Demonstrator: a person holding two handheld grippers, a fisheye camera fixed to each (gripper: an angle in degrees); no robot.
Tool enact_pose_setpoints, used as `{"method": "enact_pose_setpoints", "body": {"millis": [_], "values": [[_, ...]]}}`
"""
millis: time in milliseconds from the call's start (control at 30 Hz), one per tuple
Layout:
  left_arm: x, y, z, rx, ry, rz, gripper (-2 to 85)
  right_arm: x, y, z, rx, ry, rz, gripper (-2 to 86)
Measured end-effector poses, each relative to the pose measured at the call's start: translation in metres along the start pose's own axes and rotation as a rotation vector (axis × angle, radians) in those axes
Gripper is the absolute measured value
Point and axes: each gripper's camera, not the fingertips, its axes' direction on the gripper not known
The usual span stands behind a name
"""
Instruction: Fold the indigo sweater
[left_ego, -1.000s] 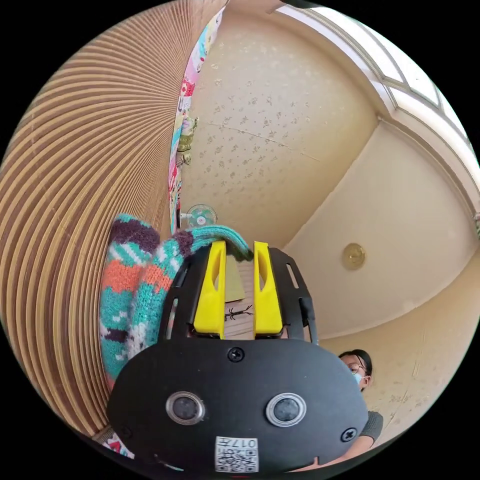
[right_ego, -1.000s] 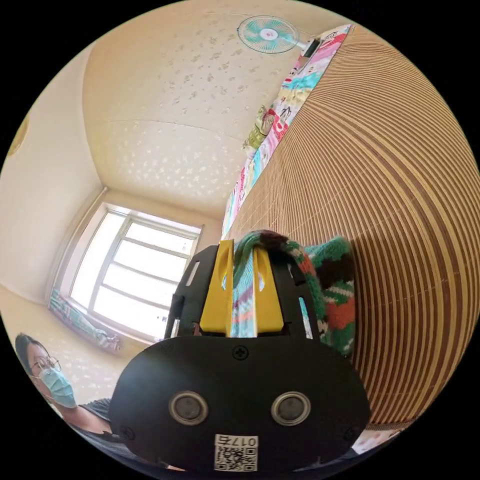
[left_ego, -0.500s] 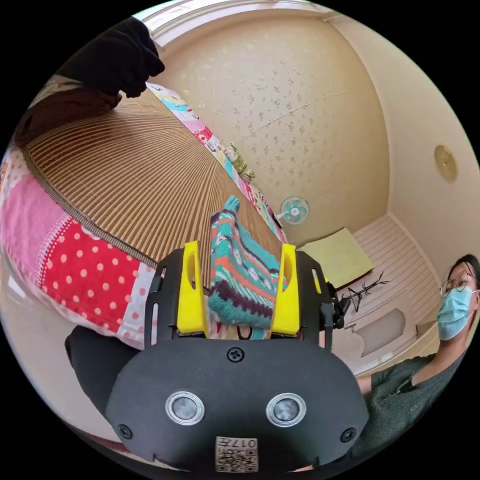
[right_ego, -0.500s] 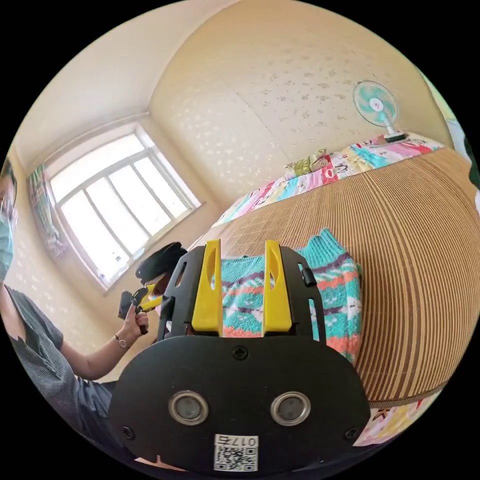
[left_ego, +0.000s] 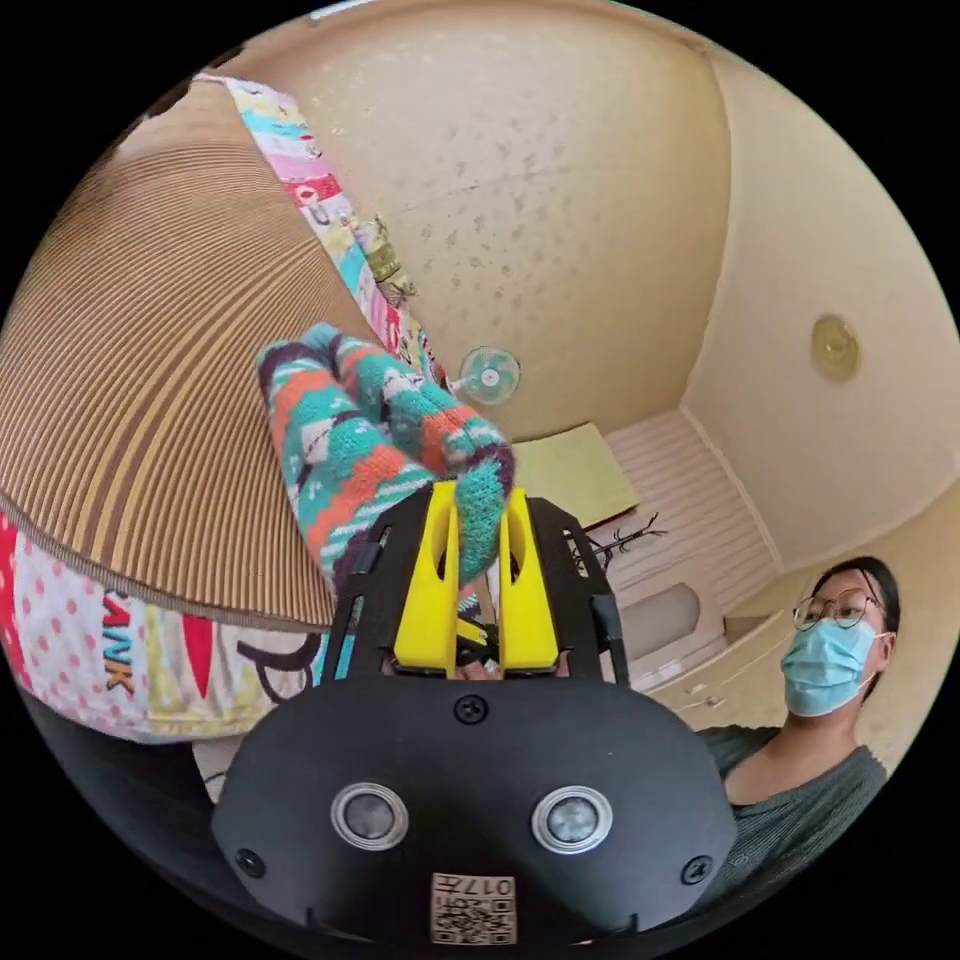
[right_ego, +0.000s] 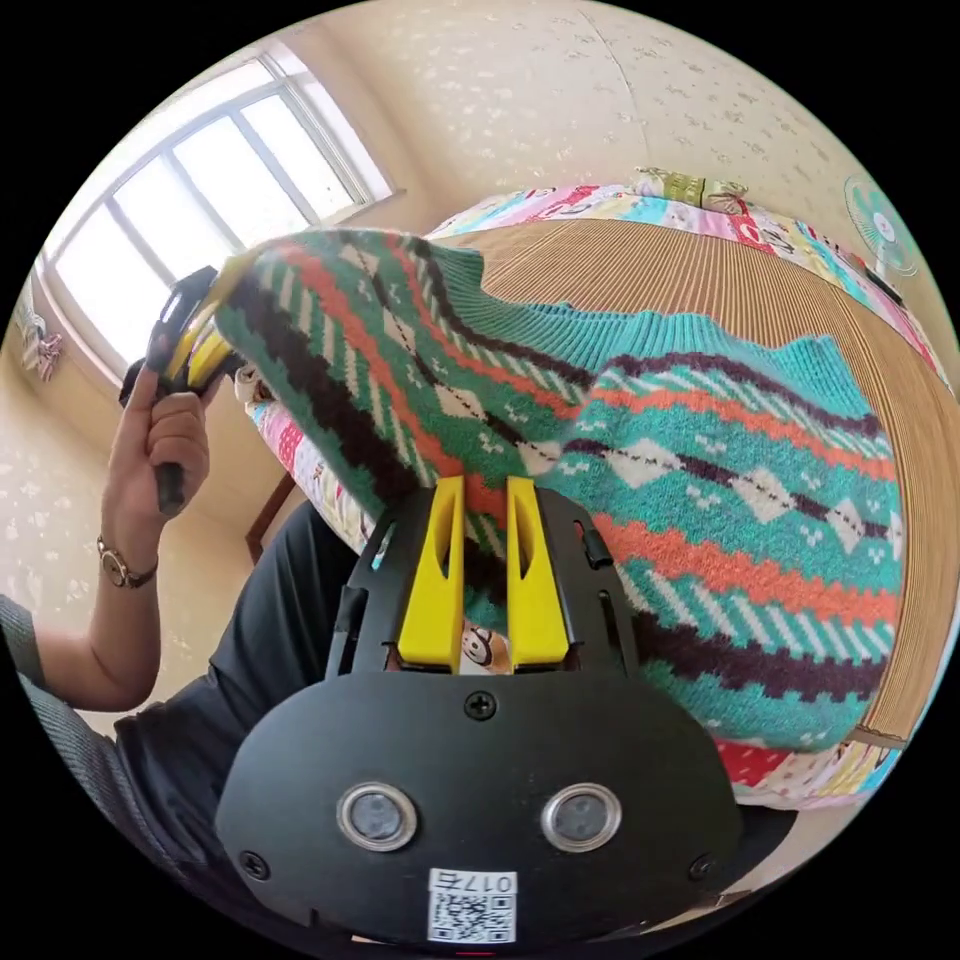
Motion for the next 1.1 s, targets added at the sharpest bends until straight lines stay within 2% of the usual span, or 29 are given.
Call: {"method": "enact_pose_setpoints", "body": {"millis": [100, 233, 300, 400, 433, 500, 567, 633, 700, 767, 833, 867, 900, 967, 1033, 1100], "values": [[0.078, -0.020, 0.106, -0.127, 0.037, 0.237, 6.3, 0.016, 0.032, -0.048, 0.091, 0.022, 0.073, 2.2], [0.134, 0.006, 0.253, -0.324, 0.093, 0.366, 6.5, 0.068, 0.094, -0.083, 0.083, 0.001, 0.254, 1.2], [0.146, 0.047, 0.355, -0.589, 0.052, 0.426, 7.3, 0.095, 0.123, -0.087, 0.068, -0.056, 0.345, 1.2], [0.143, 0.102, 0.418, -0.782, -0.018, 0.483, 9.5, 0.132, 0.169, -0.088, 0.048, -0.178, 0.467, 1.7], [0.144, 0.107, 0.416, -0.772, -0.011, 0.495, 10.0, 0.141, 0.182, -0.088, 0.046, -0.240, 0.470, 2.3], [0.152, 0.110, 0.378, -0.642, 0.015, 0.516, 12.1, 0.152, 0.198, -0.090, 0.069, -0.342, 0.470, 4.3], [0.156, 0.102, 0.335, -0.516, 0.016, 0.509, 12.8, 0.163, 0.208, -0.093, 0.125, -0.457, 0.480, 11.2], [0.151, 0.093, 0.287, -0.379, -0.060, 0.477, 12.7, 0.179, 0.211, -0.098, 0.243, -0.634, 0.500, 21.9], [0.127, 0.085, 0.232, -0.229, -0.272, 0.350, 13.0, 0.192, 0.208, -0.100, 0.327, -0.715, 0.527, 24.6], [0.095, 0.082, 0.211, -0.191, -0.418, 0.209, 14.3, 0.204, 0.198, -0.096, 0.325, -0.715, 0.577, 25.1], [0.051, 0.082, 0.214, -0.256, -0.480, 0.046, 16.9, 0.219, 0.182, -0.082, 0.248, -0.679, 0.666, 21.4], [0.021, 0.083, 0.227, -0.335, -0.467, -0.049, 18.9, 0.222, 0.179, -0.079, 0.231, -0.667, 0.673, 19.8], [-0.007, 0.087, 0.242, -0.387, -0.370, -0.130, 19.9, 0.226, 0.173, -0.077, 0.211, -0.650, 0.654, 16.9], [-0.039, 0.092, 0.256, -0.342, -0.183, -0.229, 20.3, 0.230, 0.169, -0.077, 0.185, -0.583, 0.625, 13.6], [-0.044, 0.087, 0.271, -0.311, -0.177, -0.218, 19.8, 0.234, 0.175, -0.081, 0.241, -0.544, 0.629, 10.9], [-0.029, 0.069, 0.312, -0.364, -0.227, -0.140, 19.2, 0.239, 0.178, -0.093, 0.279, -0.462, 0.638, 9.8]]}}
